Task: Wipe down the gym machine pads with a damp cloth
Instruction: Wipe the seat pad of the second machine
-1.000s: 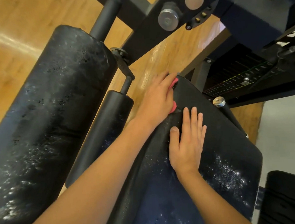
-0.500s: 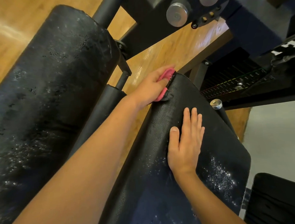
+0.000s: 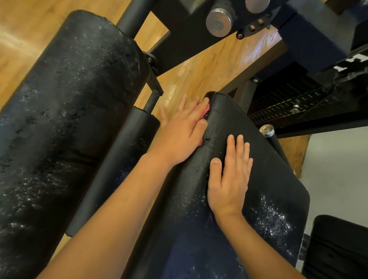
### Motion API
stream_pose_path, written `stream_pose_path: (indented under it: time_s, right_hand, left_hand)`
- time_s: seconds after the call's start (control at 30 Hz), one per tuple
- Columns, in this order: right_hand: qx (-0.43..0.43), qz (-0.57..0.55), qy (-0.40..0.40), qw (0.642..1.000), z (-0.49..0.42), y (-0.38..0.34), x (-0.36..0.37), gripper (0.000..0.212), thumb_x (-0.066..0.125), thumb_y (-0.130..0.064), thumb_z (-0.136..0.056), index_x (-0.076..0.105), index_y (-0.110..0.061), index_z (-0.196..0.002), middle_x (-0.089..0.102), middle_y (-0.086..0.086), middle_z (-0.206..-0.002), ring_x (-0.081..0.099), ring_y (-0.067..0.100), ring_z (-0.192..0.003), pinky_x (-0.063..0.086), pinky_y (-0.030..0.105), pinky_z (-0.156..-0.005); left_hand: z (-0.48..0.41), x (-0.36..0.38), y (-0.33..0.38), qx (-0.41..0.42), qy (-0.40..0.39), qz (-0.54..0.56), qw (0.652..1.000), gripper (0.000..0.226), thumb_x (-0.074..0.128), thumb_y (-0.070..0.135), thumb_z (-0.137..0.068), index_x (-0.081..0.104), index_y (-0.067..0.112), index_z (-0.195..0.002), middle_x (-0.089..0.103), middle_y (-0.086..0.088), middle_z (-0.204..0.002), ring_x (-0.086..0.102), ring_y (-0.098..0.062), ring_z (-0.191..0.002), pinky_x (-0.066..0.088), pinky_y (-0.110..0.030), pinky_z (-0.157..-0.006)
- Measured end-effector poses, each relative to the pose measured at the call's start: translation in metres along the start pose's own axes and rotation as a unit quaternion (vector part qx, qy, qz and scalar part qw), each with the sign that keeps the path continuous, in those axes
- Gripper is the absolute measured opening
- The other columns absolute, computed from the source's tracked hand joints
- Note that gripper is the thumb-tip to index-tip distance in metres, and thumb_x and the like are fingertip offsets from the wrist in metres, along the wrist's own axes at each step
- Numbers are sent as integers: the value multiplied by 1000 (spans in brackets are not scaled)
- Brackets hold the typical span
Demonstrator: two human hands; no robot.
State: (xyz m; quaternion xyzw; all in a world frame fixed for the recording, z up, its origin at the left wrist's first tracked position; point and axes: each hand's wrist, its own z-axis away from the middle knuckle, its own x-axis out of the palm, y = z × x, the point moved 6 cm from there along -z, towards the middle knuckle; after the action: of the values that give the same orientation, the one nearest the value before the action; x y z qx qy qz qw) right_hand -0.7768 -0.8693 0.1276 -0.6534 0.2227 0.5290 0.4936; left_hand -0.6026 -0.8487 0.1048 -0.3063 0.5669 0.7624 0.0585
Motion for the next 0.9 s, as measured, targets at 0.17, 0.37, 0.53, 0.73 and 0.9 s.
stream_pose_path:
  time_s: [0.17,0.37,0.53,0.73,0.9]
  right_hand:
    - [-2,-2,4,1000,0,-1,0,63,26,-43,-103,20,-25,-163,9,-5,-172,-4,11,-158,2,47,-129]
    - [-3,-7,8,1000,-1,0,1,63,27,-43,-103,20,-25,-163,10,-5,-172,-3,12,-158,2,47,-129]
    - [-3,-5,6,1000,-1,0,1,63,28,-43,-103,20,-25,-163,9,-5,-172,-3,12,-158,1,46,-129]
    - [1,-3,4,1000,0,0,0,64,28,-43,-103,19,-25,-163,9,-4,-172,-3,13,-159,1,46,-129]
    - [1,-3,3,1000,-1,-2,0,64,27,-44,-103,19,-25,-164,9,-4,-172,-3,13,-159,0,46,-129]
  left_hand:
    - [10,1,-3,-10,8,16,1000,53,23,39,-111,13,34,-163,17,8,-170,8,-17,-158,-25,-50,-114]
    - [-28,-5,8,-29,23,92,995,51,32,24,-112,23,22,-162,29,2,-167,21,-16,-155,-16,-54,-121]
    - [-13,-2,3,-12,-20,86,996,53,32,19,-112,22,23,-163,24,4,-169,16,-13,-156,-13,-58,-124]
    - [55,-2,3,-23,-9,-8,1000,55,27,34,-111,12,29,-163,13,7,-171,11,-11,-157,-24,-55,-119]
    - [47,-5,8,-21,3,-92,996,55,23,40,-110,11,31,-163,10,7,-171,10,-15,-157,-28,-59,-115]
